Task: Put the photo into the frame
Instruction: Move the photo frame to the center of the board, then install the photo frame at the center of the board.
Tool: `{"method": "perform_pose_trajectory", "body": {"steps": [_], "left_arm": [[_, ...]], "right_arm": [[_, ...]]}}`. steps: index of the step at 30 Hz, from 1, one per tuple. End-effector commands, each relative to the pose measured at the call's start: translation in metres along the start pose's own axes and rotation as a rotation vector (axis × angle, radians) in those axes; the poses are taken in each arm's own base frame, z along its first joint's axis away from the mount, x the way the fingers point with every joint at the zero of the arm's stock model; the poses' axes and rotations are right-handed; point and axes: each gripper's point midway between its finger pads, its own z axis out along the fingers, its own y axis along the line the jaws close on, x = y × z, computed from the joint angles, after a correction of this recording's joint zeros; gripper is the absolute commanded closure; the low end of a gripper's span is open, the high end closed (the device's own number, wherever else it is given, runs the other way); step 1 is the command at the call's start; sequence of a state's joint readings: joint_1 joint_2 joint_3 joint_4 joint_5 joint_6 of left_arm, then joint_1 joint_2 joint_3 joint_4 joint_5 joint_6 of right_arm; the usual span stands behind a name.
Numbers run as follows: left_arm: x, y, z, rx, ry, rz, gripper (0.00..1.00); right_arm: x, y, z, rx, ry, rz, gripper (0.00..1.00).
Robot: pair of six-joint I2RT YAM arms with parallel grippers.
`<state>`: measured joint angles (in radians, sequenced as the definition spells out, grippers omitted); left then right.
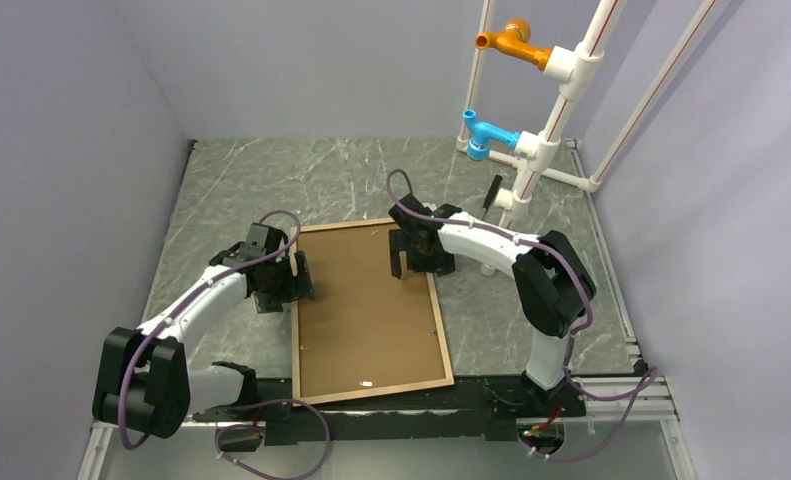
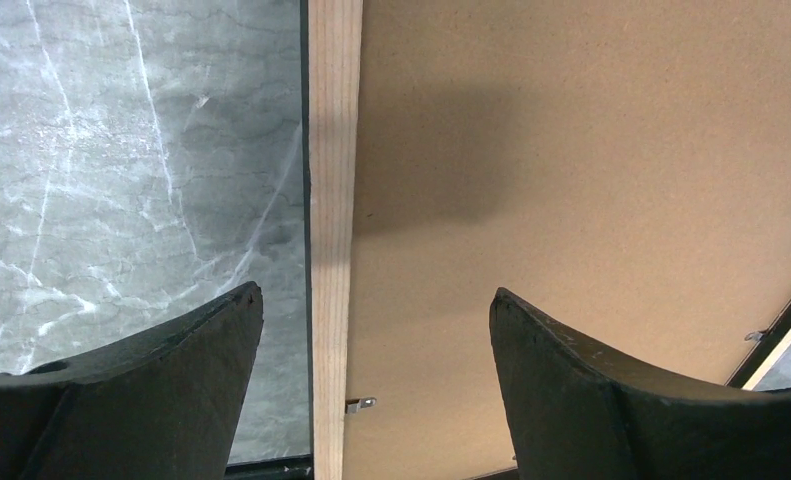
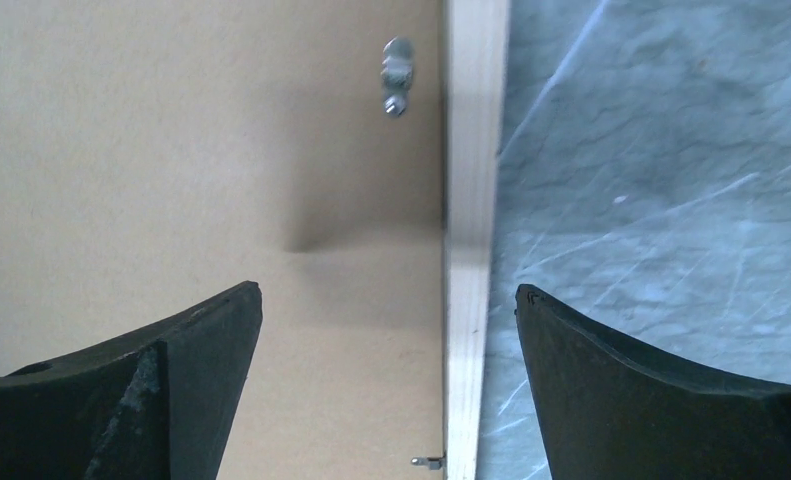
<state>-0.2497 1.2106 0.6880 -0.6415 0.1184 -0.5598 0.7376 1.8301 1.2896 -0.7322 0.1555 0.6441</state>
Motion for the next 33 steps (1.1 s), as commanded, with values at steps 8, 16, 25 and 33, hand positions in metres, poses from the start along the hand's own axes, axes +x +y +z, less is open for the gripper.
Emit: {"method": "perform_pose_trajectory", "body": {"steps": [8,16,25,33], "left_arm": [[-0.002,0.004,0.002,-0.008,-0.012,0.021,0.14],[0.004,0.01,0.005,-0.028,-0.001,0.021,0.15],[0.004,0.011,0.006,-0.028,-0.002,0.023,0.15],[0.003,0.011,0.006,-0.03,-0.005,0.021,0.15]], "right_arm": [[-0.056,-0.016,0.016,-0.054,-0.02,0.031,0.03],[-0.069,-0.01,0.034,-0.087,0.006,0.062,0.12],[-0.074,-0.026,0.047,-0.037,0.014,0.095,0.33],[-0.06,-0.033,0.05,-0.021,0.035,0.097,0.79]]}}
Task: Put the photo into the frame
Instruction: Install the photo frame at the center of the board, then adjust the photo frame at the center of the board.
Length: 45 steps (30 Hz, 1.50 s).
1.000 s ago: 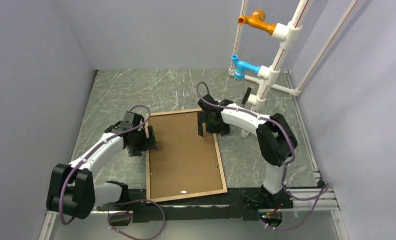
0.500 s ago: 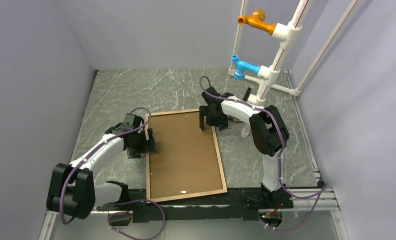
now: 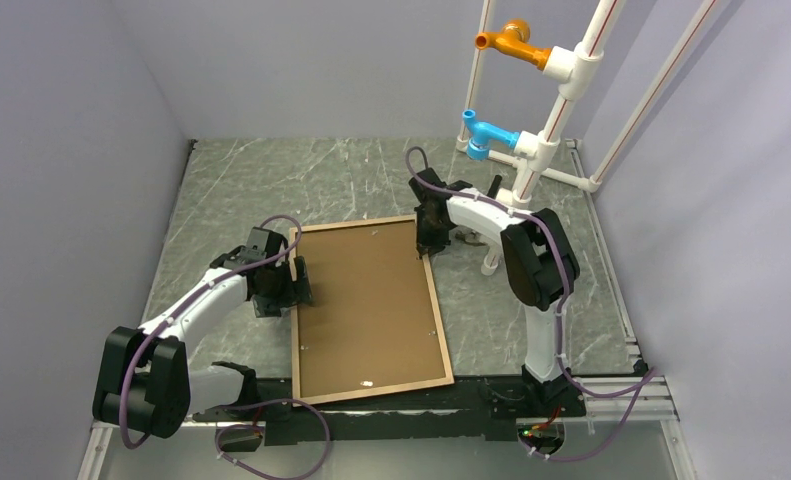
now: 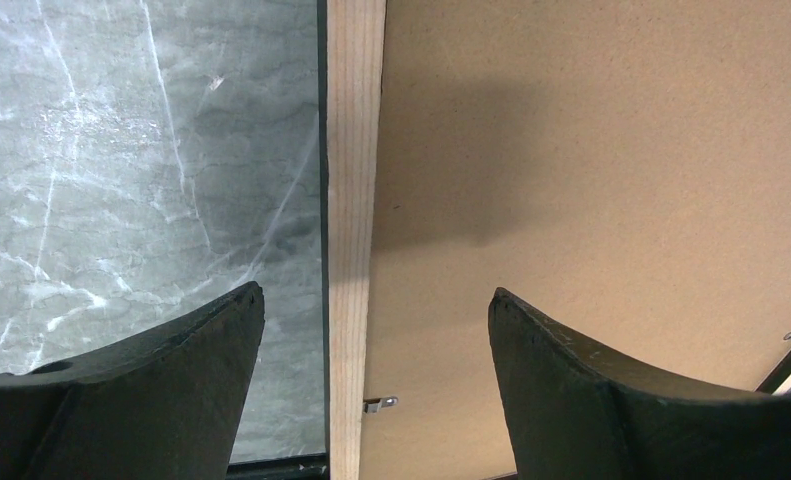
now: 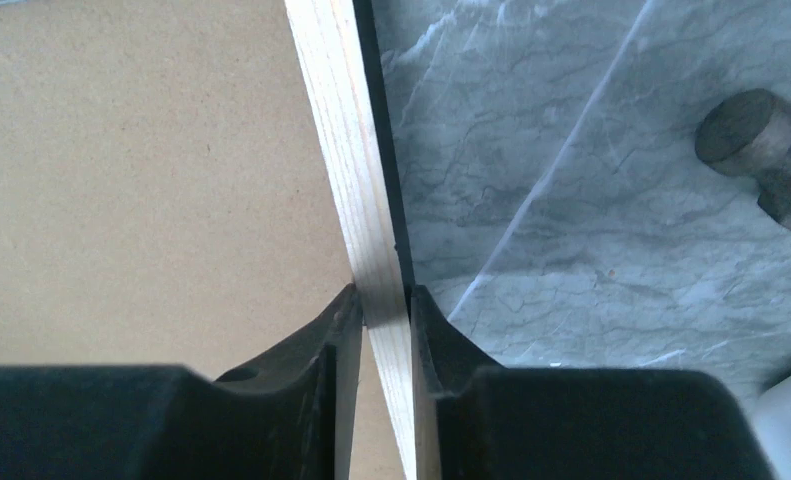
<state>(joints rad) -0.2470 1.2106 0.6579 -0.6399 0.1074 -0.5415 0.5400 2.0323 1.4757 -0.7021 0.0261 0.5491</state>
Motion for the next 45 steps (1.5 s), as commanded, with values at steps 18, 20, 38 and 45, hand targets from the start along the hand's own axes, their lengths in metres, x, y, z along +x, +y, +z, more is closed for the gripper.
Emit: {"method": "perform_pose_trajectory", "body": {"steps": [18,20,38,45], "left_arm": [[-0.001,0.006,0.004,-0.032,-0.009,-0.018,0.19],[0.0,0.006,0.008,-0.034,0.003,-0.025,0.24],[-0.026,-0.006,0.033,-0.03,0.035,-0.133,1.0],[-0.044,0.017,0.026,-0.05,-0.039,-0.388,1.0]], "right_arm": [[-0.002,-0.011,-0.011,0.02,-0.029,0.014,0.95],[-0.004,-0.009,-0.017,0.003,-0.04,0.015,0.73],[0.006,-0.007,-0.054,-0.053,-0.072,0.003,0.15],[0.001,-0.003,-0.068,-0.05,-0.095,-0.018,0.09]]}}
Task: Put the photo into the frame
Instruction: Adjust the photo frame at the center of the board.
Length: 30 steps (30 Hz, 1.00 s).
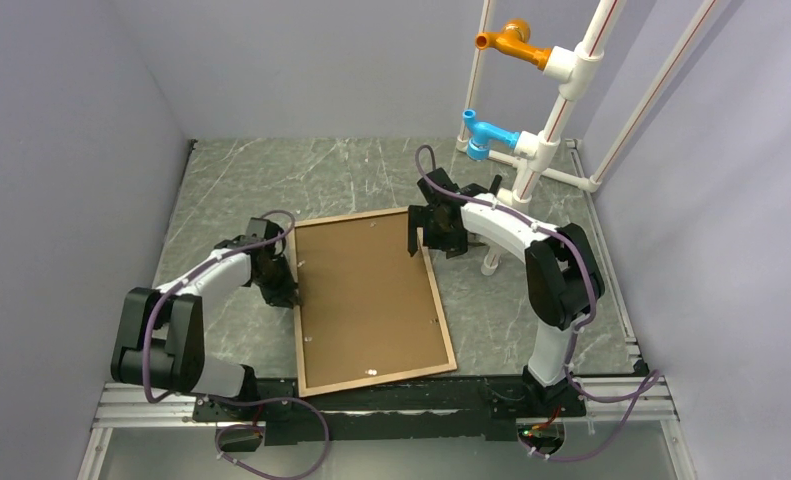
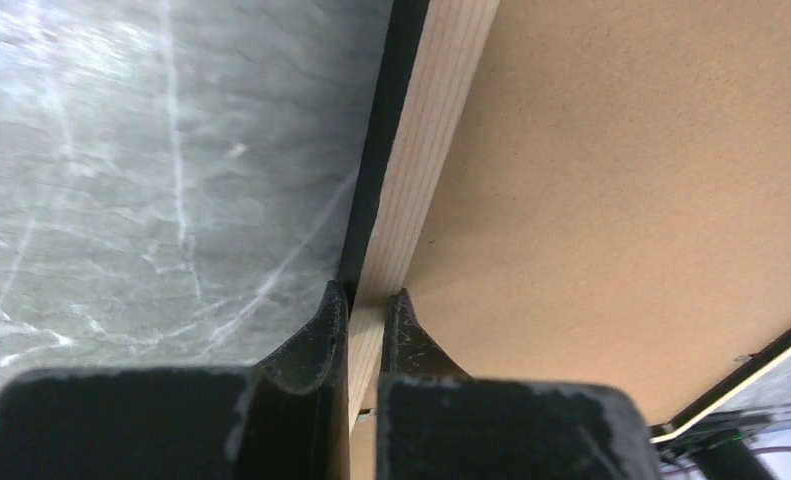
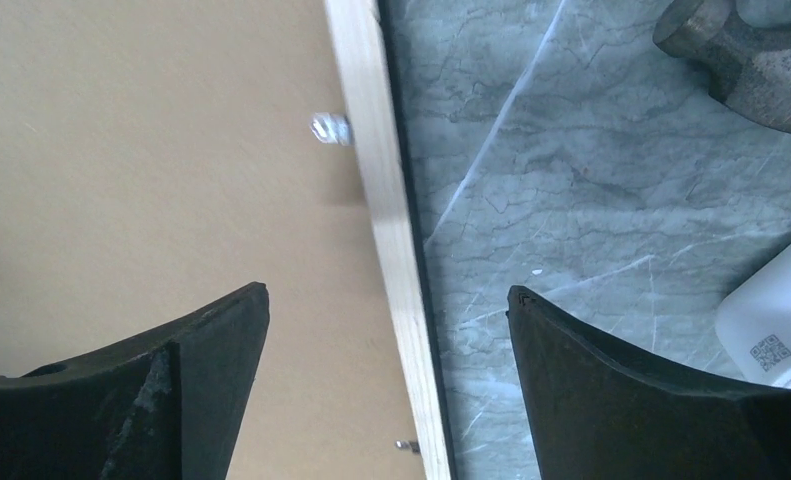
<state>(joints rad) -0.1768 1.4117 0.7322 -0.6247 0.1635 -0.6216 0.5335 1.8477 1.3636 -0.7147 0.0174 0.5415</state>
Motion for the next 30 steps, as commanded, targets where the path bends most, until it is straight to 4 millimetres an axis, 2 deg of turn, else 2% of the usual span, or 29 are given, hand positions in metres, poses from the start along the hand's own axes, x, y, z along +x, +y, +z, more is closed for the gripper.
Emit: {"method": "perform_pose_trajectory", "body": {"steps": [1,7,11,14,15,17,19,22,23,26,30], "left_arm": [[-0.04,0.013,-0.003,-0.001,-0.162,-0.259,1.0],[-0.054,0.029,-0.021,0.001,-0.27,-0.441,1.0],[-0.054,0.031,-0.033,0.028,-0.344,-0.533,1.0],[-0.047,0.031,-0.036,0.077,-0.377,-0.574,1.0],[-0.044,0.029,-0.037,0.102,-0.381,-0.575,0.95],[-0.04,0.024,-0.038,0.153,-0.384,-0.563,0.78],[-0.034,0.021,-0.039,0.179,-0.377,-0.544,0.54],[-0.027,0.022,-0.04,0.177,-0.36,-0.495,0.1],[-0.024,0.025,-0.04,0.161,-0.357,-0.488,0.02],[-0.018,0.032,-0.045,0.122,-0.356,-0.461,0.0],[-0.022,0.035,-0.065,0.113,-0.423,-0.432,0.01]], "right_arm": [[-0.01,0.008,-0.025,-0.016,-0.05,-0.019,0.08],[-0.006,0.018,-0.037,-0.053,-0.059,-0.017,0.04],[0.002,0.023,-0.044,-0.076,-0.063,0.0,0.03],[0.015,0.032,-0.048,-0.121,-0.04,0.01,0.03],[0.02,0.033,-0.048,-0.131,-0.032,0.013,0.03],[0.034,0.036,-0.044,-0.14,-0.005,0.017,0.03],[0.047,0.04,-0.04,-0.148,0.018,0.016,0.03],[0.066,0.051,-0.033,-0.162,0.054,0.009,0.03],[0.072,0.054,-0.031,-0.162,0.066,0.004,0.04],[0.093,0.065,-0.025,-0.162,0.113,-0.016,0.04],[0.123,0.088,-0.019,-0.212,0.169,-0.038,0.06]]}}
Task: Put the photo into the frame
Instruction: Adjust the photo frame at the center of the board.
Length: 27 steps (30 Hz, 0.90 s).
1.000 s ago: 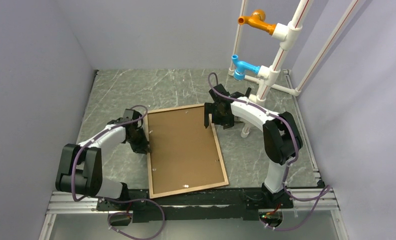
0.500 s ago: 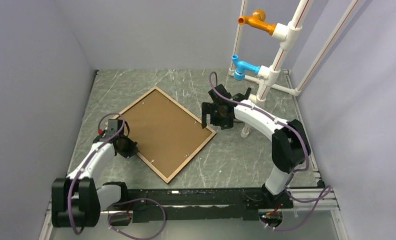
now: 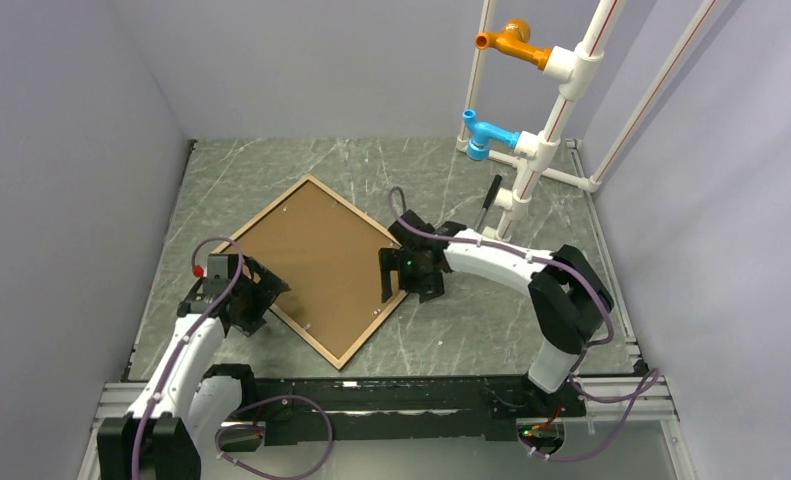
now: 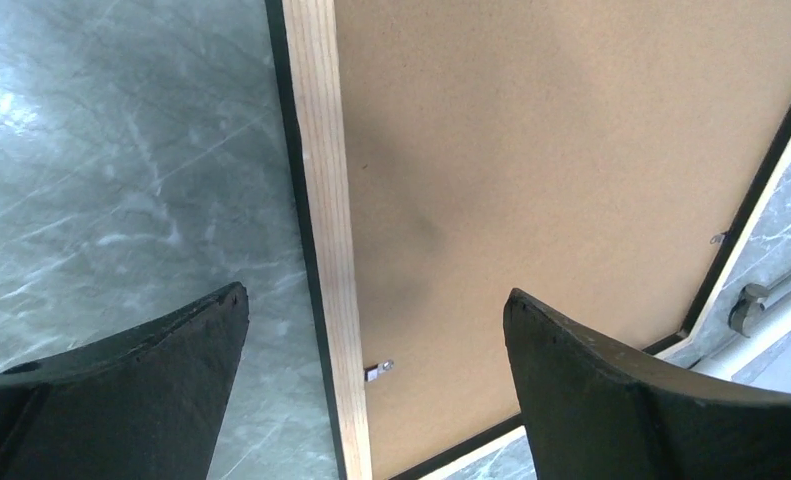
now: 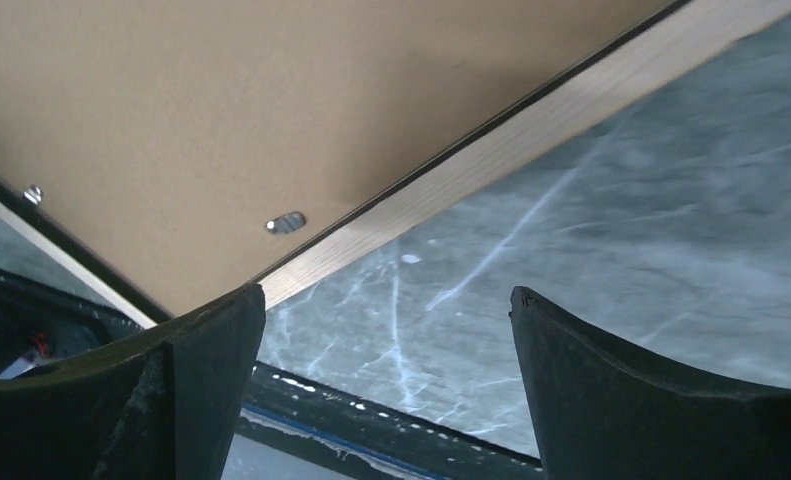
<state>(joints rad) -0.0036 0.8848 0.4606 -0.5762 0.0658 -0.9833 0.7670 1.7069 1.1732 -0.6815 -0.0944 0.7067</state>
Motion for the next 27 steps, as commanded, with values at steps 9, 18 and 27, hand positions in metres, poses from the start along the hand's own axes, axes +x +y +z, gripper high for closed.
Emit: {"method": "perform_pose_trajectory", "body": {"steps": [9,18,27], "left_arm": [[-0.038,-0.038,-0.064,0.124,-0.178,0.12,0.01],[-0.042,-0.046,-0.074,0.171,-0.204,0.142,0.01],[-0.049,-0.05,-0.083,0.168,-0.229,0.213,0.01]], "right_arm": [[0.042,0.061,0.041,-0.065,0.091,-0.042,0.13],[0.049,0.037,0.056,0.078,0.081,-0.081,0.31],[0.048,-0.009,0.056,0.243,0.052,-0.103,0.7]]}}
